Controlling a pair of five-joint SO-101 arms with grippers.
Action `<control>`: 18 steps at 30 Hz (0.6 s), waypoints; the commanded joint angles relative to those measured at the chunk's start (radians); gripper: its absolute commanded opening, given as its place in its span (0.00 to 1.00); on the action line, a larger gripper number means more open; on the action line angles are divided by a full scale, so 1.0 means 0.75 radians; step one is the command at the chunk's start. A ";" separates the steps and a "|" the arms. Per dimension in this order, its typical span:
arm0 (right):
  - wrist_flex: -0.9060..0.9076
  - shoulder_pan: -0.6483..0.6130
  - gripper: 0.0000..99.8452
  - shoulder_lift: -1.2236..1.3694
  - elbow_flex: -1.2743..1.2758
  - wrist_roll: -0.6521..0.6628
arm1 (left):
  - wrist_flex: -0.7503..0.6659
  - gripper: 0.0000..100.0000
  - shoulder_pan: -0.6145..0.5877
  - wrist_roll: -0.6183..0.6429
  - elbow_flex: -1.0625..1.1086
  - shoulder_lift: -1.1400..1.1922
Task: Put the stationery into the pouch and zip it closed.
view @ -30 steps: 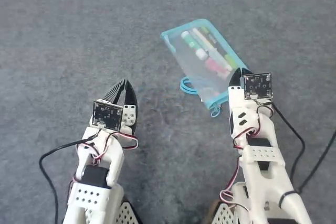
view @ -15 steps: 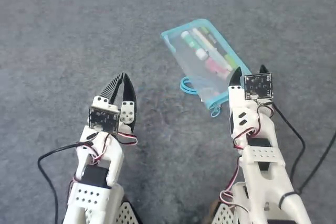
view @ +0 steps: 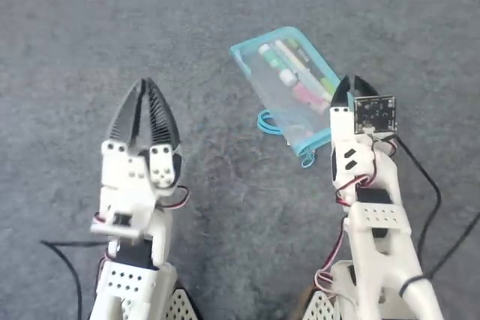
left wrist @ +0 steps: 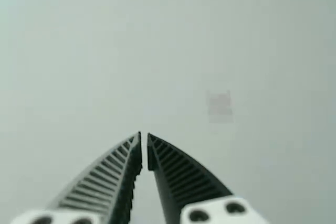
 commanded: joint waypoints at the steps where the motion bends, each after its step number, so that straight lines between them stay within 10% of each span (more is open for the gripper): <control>1: -0.030 -0.003 0.04 -0.257 -0.014 0.113 | -0.315 0.02 -0.008 0.012 -0.013 0.002; 11: -0.015 -0.003 0.04 -1.486 0.513 0.432 | -0.763 0.02 -0.008 0.012 -0.013 0.002; 18: -0.062 0.114 0.04 -1.347 0.452 0.423 | -0.957 0.02 -0.008 0.012 -0.013 0.002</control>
